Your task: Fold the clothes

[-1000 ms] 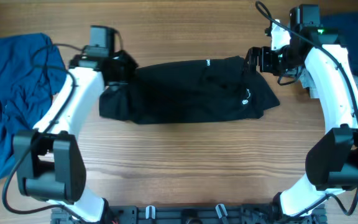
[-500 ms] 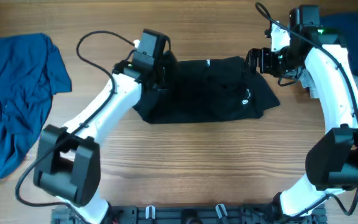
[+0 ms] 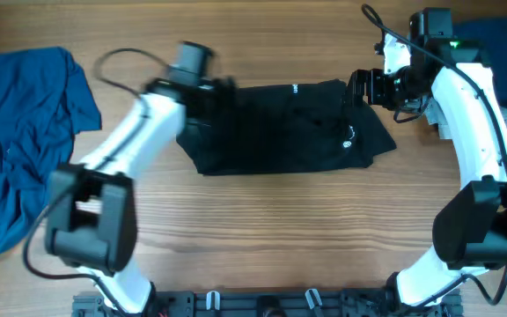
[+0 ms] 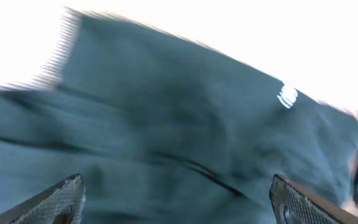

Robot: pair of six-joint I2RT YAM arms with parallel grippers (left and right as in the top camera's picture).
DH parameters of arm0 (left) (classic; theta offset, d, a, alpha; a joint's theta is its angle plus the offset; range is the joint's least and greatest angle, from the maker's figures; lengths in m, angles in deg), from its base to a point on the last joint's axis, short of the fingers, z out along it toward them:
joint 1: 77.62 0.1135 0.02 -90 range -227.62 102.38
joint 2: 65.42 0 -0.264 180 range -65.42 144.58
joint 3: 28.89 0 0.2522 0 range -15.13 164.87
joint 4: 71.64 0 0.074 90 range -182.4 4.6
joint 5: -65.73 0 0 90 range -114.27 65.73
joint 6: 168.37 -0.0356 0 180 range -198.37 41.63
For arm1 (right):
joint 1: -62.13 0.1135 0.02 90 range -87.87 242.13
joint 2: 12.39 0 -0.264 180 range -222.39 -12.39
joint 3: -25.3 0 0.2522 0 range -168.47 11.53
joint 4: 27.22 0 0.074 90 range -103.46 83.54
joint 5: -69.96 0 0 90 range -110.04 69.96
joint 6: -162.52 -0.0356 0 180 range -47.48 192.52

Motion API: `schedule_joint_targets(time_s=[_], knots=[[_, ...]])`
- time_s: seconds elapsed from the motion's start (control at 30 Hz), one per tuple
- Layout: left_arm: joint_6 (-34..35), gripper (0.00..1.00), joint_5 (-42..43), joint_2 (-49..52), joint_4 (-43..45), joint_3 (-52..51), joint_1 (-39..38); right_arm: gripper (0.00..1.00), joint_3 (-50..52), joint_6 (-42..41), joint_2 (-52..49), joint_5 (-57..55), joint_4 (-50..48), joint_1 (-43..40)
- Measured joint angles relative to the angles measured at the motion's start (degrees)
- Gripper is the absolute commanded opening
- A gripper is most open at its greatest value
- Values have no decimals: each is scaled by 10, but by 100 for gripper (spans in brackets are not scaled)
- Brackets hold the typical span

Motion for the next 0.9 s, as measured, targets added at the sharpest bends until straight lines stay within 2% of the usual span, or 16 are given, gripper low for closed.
schedule_joint_targets(time_s=[0.03,0.07,0.17,0.23,0.33,0.43,0.67,0.8,0.83,0.9], knots=[[-31,95,10,-2,-23,0,59,99,0,0,0,0,0,0],[-55,89,15,-3,-37,1,93,100,0,0,0,0,0,0],[-137,86,20,-3,-50,1,146,99,0,-5,0,0,-5,0],[-188,86,22,-3,-51,1,152,99,0,-9,0,0,-6,0],[-292,78,24,-3,-51,1,143,99,0,-11,0,0,-5,0],[-387,77,28,4,-50,1,135,100,0,-13,0,0,-4,0],[-460,75,46,54,-51,1,135,100,0,-13,0,0,2,0],[-484,63,86,54,-55,1,135,99,0,-13,0,0,4,0],[-494,58,97,54,-65,1,136,100,0,-13,0,0,5,0],[-508,56,113,54,-82,1,135,100,0,-13,0,0,6,0]])
